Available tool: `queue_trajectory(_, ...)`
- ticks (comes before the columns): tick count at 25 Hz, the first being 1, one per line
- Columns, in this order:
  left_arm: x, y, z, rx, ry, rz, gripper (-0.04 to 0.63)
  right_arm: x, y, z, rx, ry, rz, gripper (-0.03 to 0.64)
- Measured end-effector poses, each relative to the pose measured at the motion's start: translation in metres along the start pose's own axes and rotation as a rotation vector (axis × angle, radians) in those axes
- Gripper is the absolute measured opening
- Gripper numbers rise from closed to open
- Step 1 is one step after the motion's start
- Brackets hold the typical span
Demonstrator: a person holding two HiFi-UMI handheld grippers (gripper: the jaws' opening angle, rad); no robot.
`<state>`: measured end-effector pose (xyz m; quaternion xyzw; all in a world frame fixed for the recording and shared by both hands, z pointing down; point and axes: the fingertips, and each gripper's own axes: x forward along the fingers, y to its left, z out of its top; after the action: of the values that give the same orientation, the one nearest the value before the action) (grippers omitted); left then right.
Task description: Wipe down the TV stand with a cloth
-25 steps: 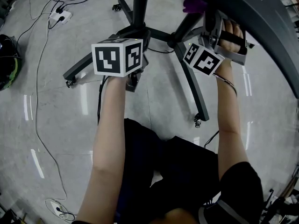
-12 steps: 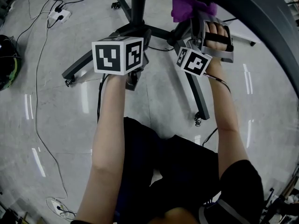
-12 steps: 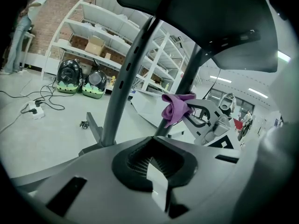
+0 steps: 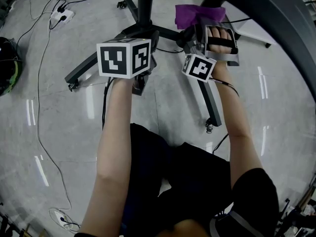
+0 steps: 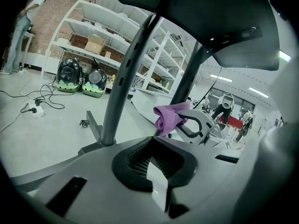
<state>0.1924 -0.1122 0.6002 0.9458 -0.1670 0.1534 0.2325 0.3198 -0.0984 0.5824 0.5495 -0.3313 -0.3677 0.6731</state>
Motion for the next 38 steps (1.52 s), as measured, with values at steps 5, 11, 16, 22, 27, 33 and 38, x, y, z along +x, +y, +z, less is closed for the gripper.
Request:
queue_trajectory(5,0.001,-0.001,-0.001,0.004,0.004,-0.001,0.008,0.002,0.014,0.003,-0.011,-0.01,0.022,0.106)
queue_trajectory(11,0.001,-0.001,-0.002,0.006,0.007,0.004,0.008,0.004,0.023,0.005,-0.016,-0.011,0.038,0.106)
queue_trajectory(16,0.001,-0.001,-0.002,0.006,0.009,0.008,0.008,0.005,0.037,0.007,-0.022,-0.017,0.072,0.106)
queue_trajectory(22,0.0,0.002,-0.002,0.009,0.012,0.017,0.008,0.006,0.059,0.014,-0.033,-0.035,0.12,0.106)
queue_trajectory(27,-0.001,0.002,-0.004,0.019,0.019,0.024,0.008,0.006,0.085,0.019,-0.021,-0.043,0.183,0.106)
queue_trajectory(33,0.0,0.004,-0.005,0.023,0.025,0.039,0.008,0.006,0.128,0.019,-0.024,-0.049,0.288,0.106)
queue_trajectory(38,0.001,0.004,-0.006,0.028,0.032,0.043,0.008,0.004,0.162,0.013,-0.052,-0.045,0.347,0.106)
